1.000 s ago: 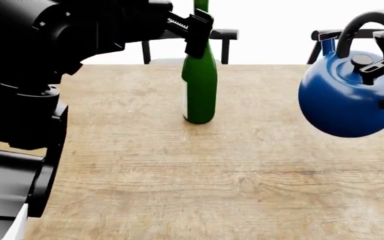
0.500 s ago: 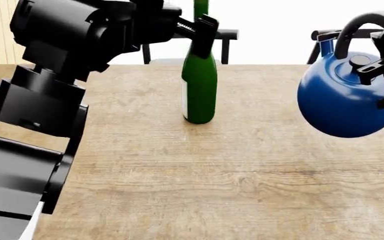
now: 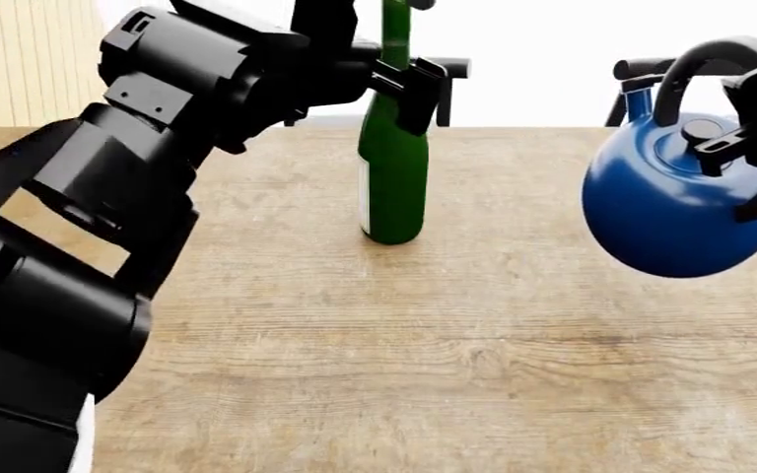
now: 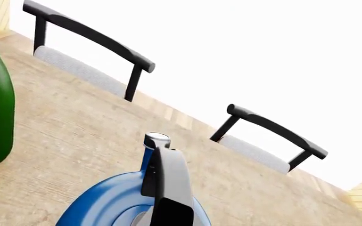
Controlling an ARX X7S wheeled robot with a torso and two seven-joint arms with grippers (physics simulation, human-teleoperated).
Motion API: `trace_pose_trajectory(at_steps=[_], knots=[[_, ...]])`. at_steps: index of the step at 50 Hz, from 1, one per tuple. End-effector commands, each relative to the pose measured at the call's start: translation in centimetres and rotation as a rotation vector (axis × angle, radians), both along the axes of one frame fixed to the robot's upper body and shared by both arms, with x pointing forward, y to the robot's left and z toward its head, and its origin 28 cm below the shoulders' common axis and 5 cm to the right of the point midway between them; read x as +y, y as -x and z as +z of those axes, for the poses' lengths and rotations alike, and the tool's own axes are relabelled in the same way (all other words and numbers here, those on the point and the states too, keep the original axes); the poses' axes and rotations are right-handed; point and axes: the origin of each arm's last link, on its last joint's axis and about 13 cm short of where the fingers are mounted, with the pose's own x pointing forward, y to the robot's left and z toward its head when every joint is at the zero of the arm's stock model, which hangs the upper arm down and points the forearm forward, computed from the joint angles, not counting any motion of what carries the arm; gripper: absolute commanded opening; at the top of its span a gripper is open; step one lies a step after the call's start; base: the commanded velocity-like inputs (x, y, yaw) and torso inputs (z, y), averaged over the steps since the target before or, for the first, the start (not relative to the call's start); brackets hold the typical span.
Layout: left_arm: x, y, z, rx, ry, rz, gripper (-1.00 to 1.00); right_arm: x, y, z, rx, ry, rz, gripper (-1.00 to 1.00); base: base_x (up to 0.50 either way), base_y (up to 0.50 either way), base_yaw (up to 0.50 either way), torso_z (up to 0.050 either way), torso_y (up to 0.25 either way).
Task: Pick the kettle non electric and bottle and place them in the sink. Then turn on the water.
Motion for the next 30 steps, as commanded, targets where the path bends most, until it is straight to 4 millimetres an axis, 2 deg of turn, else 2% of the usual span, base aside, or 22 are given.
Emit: trace_pose_trajectory(at_steps=[1, 11, 12, 30], knots=[[0.51, -0.46, -0.41, -0.003, 0.007, 0.044, 1.0, -0.36, 0.4, 1.09, -0.07, 0.019, -0.049, -1.0, 0.0, 0.0, 0.0, 0.0, 0.01], [0.53, -0.42, -0.16, -0.002, 0.017, 0.046, 1.0, -0.36, 0.48, 1.08, -0.068, 0.022, -0.045, -1.0, 0.0, 0.0, 0.0, 0.0, 0.001], [0.54, -0.43, -0.13, -0.003, 0.021, 0.051, -1.0, -0.41, 0.5, 1.04, -0.068, 0.021, -0.046, -1.0, 0.0, 0.0, 0.0, 0.0, 0.0], [0.58, -0.43, 0.03, -0.004, 0.033, 0.052, -1.0, -0.46, 0.52, 1.35, -0.069, 0.024, -0.044, -1.0, 0.0, 0.0, 0.0, 0.001, 0.001]])
